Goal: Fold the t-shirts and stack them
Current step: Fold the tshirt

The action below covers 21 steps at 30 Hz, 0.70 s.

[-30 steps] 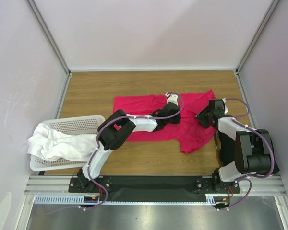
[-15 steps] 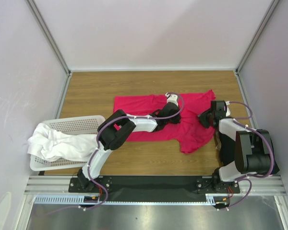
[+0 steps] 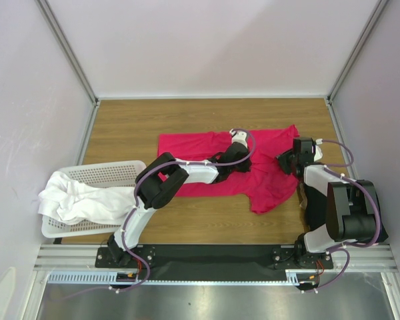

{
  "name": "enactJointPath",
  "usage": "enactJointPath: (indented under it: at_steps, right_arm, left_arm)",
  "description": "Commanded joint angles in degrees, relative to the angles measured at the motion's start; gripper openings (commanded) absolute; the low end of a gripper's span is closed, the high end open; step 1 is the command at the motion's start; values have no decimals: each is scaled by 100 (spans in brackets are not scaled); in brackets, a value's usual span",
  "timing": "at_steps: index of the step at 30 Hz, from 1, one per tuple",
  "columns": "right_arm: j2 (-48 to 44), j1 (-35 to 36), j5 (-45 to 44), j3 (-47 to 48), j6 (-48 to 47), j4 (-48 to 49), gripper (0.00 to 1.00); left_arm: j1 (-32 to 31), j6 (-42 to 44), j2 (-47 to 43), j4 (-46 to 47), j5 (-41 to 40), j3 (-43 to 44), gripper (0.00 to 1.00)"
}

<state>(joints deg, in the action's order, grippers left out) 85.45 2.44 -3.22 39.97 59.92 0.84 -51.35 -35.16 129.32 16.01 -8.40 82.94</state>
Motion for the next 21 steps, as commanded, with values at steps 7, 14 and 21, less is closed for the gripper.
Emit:
enactJointPath:
  at_steps: [7, 14, 21]
  right_arm:
    - [235, -15, -390, 55, 151, 232, 35]
    - [227, -7, -381, 73, 134, 162, 12]
    - [-177, -6, -416, 11, 64, -67, 0]
  left_arm:
    - [46, -62, -363, 122, 49, -76, 0]
    - [55, -61, -363, 122, 58, -85, 0]
    - [99, -79, -389, 122, 93, -76, 0]
